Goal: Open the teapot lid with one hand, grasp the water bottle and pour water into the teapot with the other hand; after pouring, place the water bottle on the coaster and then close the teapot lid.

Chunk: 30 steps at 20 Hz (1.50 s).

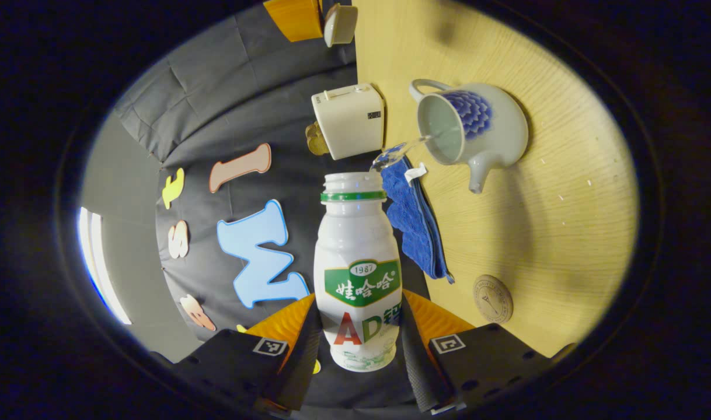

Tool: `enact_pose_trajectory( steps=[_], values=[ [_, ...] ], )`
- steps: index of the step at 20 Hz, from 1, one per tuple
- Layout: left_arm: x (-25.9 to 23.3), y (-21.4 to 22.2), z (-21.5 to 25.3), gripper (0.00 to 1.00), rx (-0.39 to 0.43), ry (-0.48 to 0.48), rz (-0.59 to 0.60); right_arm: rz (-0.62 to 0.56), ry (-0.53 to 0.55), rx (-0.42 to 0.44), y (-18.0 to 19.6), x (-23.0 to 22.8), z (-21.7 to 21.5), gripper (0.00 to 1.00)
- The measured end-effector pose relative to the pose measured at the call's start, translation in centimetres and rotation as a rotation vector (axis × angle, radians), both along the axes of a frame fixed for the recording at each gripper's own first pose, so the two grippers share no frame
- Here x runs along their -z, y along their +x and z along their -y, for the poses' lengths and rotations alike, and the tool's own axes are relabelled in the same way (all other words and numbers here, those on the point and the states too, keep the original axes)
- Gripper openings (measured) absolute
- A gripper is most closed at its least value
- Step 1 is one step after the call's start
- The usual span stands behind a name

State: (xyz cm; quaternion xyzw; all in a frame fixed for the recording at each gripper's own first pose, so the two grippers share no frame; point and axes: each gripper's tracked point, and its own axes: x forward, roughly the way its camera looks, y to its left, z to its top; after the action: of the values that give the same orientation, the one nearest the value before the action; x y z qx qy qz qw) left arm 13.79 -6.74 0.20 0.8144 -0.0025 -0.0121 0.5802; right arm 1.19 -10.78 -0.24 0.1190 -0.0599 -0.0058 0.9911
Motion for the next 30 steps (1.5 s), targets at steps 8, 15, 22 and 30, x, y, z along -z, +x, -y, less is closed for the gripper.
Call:
enact_pose_trajectory(
  steps=[8, 15, 22, 30],
  values=[
    [-0.5, 0.1, 0.4, 0.79, 0.016, 0.062, -0.004, -0.004, -0.001, -0.003, 0.0, 0.0, -0.2, 0.01],
    [-0.9, 0.3, 0.9, 0.75, 0.037, 0.12, -0.003, -0.004, -0.001, -0.004, 0.0, -0.1, -0.1, 0.0],
    [-1.4, 0.8, 1.8, 0.75, 0.065, 0.199, 0.002, -0.005, 0.001, -0.007, 0.1, -0.1, -0.2, 0.0],
    [-1.6, 0.6, 2.5, 0.79, 0.097, 0.294, 0.018, -0.003, 0.004, -0.01, 0.1, -0.1, -0.2, 0.01]
  ],
)
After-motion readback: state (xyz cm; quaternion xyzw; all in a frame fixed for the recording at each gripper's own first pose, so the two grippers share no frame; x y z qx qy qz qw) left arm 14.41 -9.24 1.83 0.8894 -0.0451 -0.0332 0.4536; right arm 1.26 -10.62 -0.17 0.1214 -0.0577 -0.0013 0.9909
